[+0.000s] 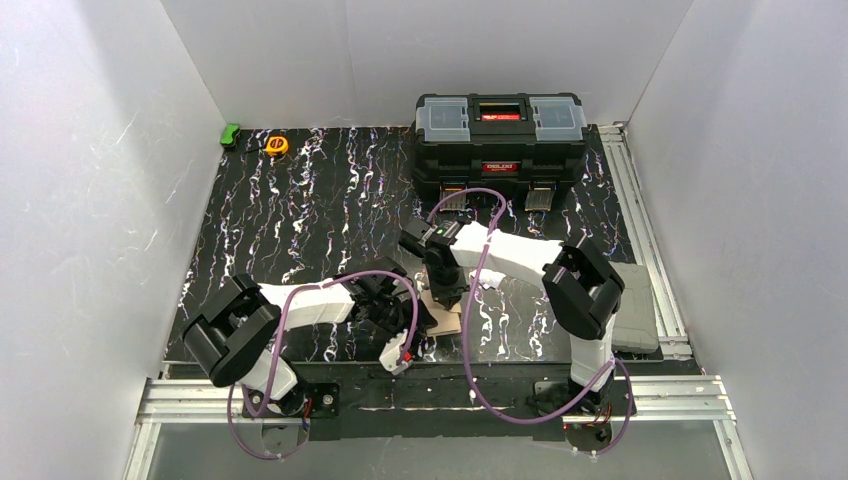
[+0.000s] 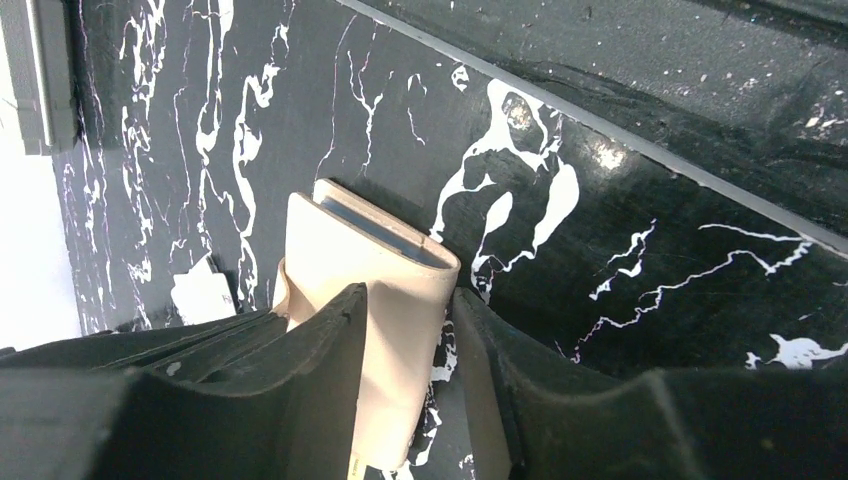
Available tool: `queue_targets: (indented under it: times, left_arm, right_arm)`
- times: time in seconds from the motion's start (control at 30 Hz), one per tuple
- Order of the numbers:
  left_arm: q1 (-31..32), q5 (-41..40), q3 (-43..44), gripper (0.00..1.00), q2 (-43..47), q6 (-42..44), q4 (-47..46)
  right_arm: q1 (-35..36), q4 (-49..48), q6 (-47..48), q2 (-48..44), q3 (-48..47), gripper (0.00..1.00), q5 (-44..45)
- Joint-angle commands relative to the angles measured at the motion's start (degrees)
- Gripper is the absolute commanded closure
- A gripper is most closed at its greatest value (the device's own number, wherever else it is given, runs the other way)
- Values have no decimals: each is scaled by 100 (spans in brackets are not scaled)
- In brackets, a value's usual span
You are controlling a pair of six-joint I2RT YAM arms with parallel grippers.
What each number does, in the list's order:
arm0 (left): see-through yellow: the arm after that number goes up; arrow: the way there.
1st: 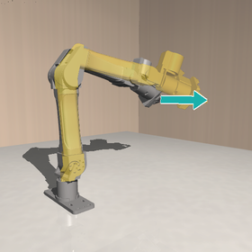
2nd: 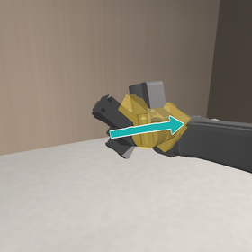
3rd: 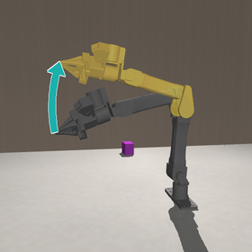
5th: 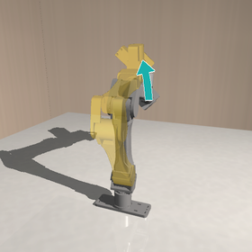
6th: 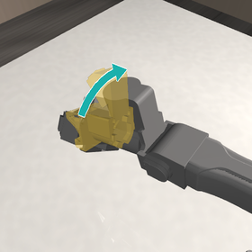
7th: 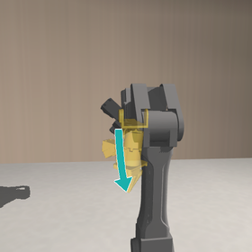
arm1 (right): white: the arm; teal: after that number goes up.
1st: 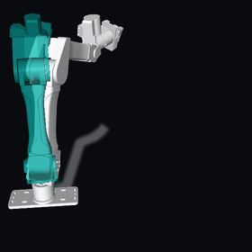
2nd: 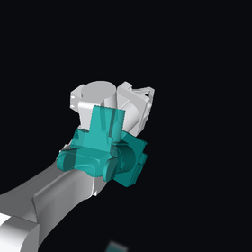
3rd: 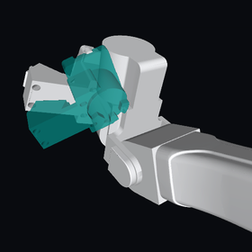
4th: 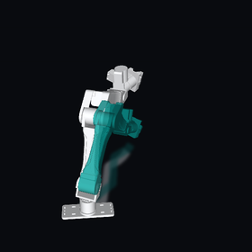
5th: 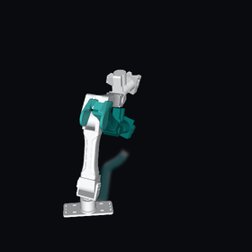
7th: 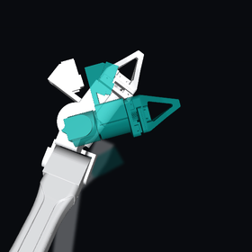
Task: Put the credit cards into the card holder
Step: Close the card holder at the center of the board.
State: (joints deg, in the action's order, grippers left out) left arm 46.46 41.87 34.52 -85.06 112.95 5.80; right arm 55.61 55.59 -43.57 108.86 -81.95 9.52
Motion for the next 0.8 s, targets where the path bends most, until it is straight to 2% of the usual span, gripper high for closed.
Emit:
queue_targets:
  times: [0.0,0.77]
  left_arm:
    - [63,-610,-230,64,-347,-130,1028]
    - [107,-732,-290,66,-341,111,1132]
  right_arm:
    - [28,58,-62,-336,49,99,92]
    - [29,-336,269,-54,30,99,-395]
